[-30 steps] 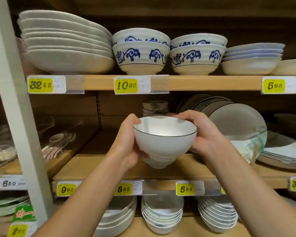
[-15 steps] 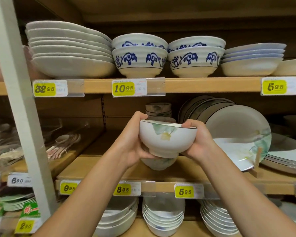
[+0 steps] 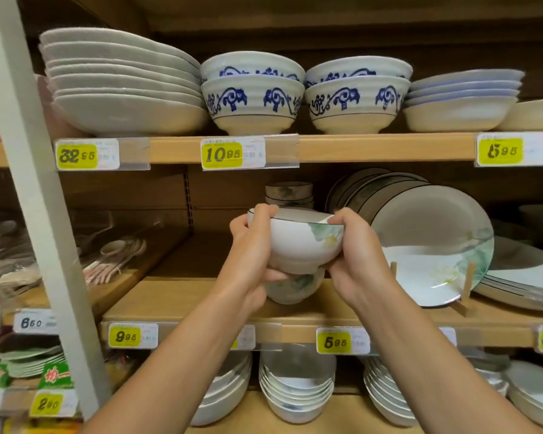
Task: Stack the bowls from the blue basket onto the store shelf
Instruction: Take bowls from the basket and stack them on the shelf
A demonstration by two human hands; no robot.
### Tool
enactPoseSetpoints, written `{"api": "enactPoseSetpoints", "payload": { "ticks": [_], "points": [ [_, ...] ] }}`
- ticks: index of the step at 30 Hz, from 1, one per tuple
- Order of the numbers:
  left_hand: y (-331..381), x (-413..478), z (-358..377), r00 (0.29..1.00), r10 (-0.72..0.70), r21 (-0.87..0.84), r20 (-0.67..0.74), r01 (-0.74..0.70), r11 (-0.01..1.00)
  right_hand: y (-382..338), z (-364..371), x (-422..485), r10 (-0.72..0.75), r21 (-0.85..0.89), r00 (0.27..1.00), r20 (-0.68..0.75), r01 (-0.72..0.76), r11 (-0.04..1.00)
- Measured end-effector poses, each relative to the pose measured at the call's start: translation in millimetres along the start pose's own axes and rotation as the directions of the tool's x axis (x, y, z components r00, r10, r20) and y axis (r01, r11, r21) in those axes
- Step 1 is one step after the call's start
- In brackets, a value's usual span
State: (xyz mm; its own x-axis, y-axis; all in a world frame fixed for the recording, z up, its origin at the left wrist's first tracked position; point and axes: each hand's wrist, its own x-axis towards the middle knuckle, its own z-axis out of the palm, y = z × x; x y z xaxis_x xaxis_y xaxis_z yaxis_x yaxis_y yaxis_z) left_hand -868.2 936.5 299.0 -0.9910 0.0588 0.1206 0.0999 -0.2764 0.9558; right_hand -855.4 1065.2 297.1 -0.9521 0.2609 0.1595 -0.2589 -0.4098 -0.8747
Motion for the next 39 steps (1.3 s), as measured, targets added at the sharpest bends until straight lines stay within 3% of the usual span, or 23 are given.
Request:
{"api": "enactPoseSetpoints", "payload": {
  "ticks": [2, 5, 9, 12, 16, 18, 20, 24, 29, 31, 36, 39],
  "points": [
    [3.3, 4.5, -9.2, 0.993, -0.079, -0.032, 0.087, 0.082, 0.996, -10.3, -1.7, 6.8, 0.085, 0.079, 0.996, -0.014, -0.084, 0.993],
    [10.3, 10.2, -20.7, 0.947, -0.196, -0.097, 0.256, 0.227, 0.969, -17.8, -8.4, 14.6, 0.227, 0.091, 0.97, 0.082, -0.234, 0.968],
    [12.9, 8.0, -18.8, 0.933, -0.167, -0.165, 0.319, 0.228, 0.96, -16.3, -13.1, 17.3, 0.329, 0.106, 0.924, 0.194, -0.353, 0.929],
    [9.9, 5.2, -13.9, 0.974, -0.131, -0.159, 0.184, 0.162, 0.974, -12.5, -13.5, 17.2, 0.278, 0.099, 0.949, 0.147, -0.294, 0.951],
    [5.0, 0.3, -4.0, 0.998, -0.034, -0.111, -0.054, 0.028, 0.993, 3.0, -11.3, 4.1, -0.037, -0.003, 0.998, 0.052, 0.038, 0.999],
    [-1.0, -4.0, 0.7, 0.992, 0.067, -0.048, -0.104, -0.073, 0.996, 10.5, -0.8, -5.0, -0.07, -0.07, 0.994, 0.081, 0.075, 0.995],
    [-5.6, -6.8, 1.7, 0.993, 0.093, -0.009, -0.07, -0.094, 0.996, 11.7, 6.7, -3.2, -0.049, -0.093, 0.998, 0.037, 0.052, 0.994],
    [2.0, -4.6, -12.5, 0.997, 0.06, -0.035, 0.046, -0.058, 0.998, -9.6, 3.8, 5.8, 0.106, 0.1, 0.994, 0.005, -0.106, 0.989],
    [3.8, -7.2, -26.8, 0.938, 0.043, 0.021, 0.343, -0.053, 0.998, -16.5, -5.6, 10.3, 0.228, 0.124, 0.969, 0.089, -0.238, 0.963],
    [1.9, -8.2, -30.0, 0.931, 0.067, -0.019, 0.359, -0.064, 0.998, -14.3, -7.6, 10.2, 0.257, 0.136, 0.961, 0.105, -0.27, 0.953],
    [-7.3, -11.0, -30.1, 0.913, 0.216, 0.024, 0.346, -0.239, 0.971, -7.3, -18.1, 7.4, 0.164, 0.088, 0.986, 0.024, -0.166, 0.982],
    [-11.2, -12.8, -26.1, 0.902, 0.275, 0.026, 0.334, -0.3, 0.954, -2.8, -24.2, 0.6, 0.079, 0.021, 0.994, 0.075, -0.08, 0.997]
  ]
}}
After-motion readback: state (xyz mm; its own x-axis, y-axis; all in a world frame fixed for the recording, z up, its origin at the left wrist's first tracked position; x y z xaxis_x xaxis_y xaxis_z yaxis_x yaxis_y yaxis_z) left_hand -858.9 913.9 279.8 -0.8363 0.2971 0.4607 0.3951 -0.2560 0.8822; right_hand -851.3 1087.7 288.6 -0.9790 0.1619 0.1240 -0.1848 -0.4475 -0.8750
